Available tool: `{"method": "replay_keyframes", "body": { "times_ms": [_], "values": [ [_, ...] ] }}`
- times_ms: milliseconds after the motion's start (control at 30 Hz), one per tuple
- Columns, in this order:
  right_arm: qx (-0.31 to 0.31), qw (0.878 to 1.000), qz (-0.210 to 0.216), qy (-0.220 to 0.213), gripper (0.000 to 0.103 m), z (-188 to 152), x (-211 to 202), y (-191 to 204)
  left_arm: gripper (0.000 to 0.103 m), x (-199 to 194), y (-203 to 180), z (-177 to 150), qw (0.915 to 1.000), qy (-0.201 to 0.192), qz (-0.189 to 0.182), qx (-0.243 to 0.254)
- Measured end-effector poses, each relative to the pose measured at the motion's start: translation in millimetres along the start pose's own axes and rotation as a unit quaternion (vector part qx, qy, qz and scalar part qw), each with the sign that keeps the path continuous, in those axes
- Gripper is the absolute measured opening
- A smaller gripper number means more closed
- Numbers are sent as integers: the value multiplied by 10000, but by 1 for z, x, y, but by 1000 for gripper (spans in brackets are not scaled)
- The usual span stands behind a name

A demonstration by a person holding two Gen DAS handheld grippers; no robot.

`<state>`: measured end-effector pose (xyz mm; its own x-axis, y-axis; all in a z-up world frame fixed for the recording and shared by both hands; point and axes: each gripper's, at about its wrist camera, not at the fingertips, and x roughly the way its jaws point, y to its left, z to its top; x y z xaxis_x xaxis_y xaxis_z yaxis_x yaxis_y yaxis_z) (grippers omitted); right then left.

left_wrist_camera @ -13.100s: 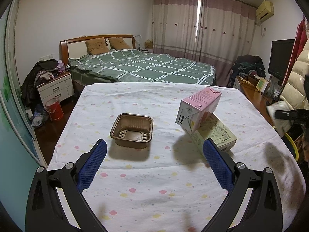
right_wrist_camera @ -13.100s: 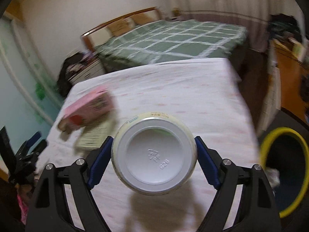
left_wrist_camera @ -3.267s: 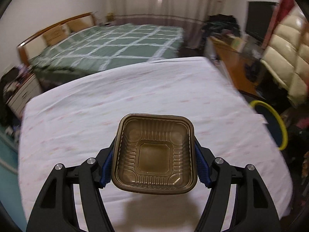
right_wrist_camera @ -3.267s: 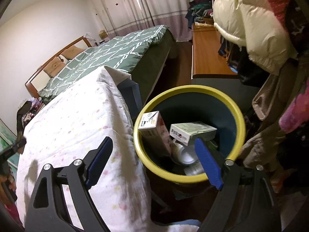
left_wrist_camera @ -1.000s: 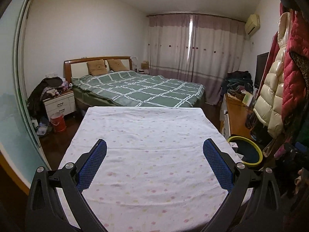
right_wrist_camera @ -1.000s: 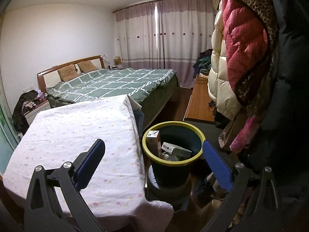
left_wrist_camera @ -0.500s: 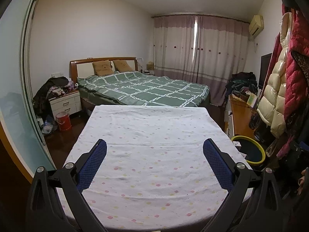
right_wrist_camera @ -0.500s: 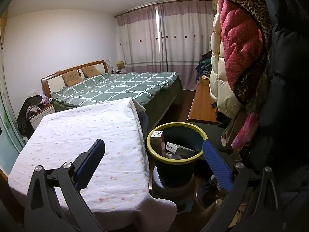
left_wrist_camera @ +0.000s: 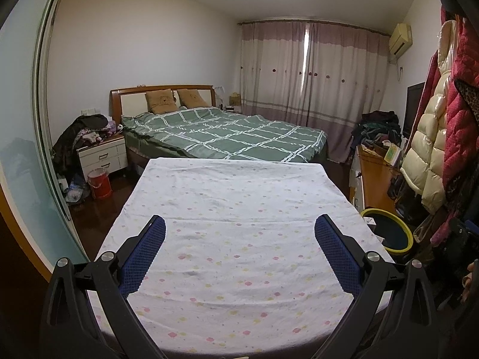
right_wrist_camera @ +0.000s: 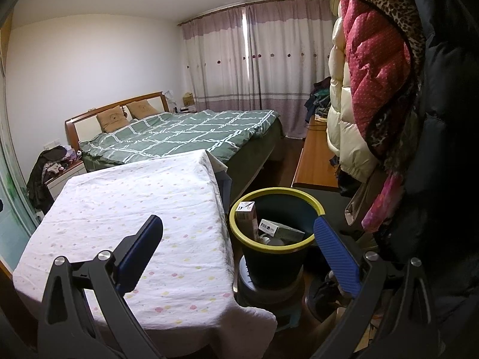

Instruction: Collect trash

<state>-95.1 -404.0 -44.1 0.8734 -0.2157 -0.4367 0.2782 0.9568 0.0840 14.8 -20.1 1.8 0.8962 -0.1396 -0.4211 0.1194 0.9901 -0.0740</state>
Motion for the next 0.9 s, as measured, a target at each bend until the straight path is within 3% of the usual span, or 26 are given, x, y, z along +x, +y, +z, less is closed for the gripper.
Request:
{"method": "replay_keyframes", "body": {
  "times_ms": [900],
  "values": [
    [38,9999,41,106,96,-5,11,3,98,9,-4,-5,9999,91,-58,44]
  ]
}}
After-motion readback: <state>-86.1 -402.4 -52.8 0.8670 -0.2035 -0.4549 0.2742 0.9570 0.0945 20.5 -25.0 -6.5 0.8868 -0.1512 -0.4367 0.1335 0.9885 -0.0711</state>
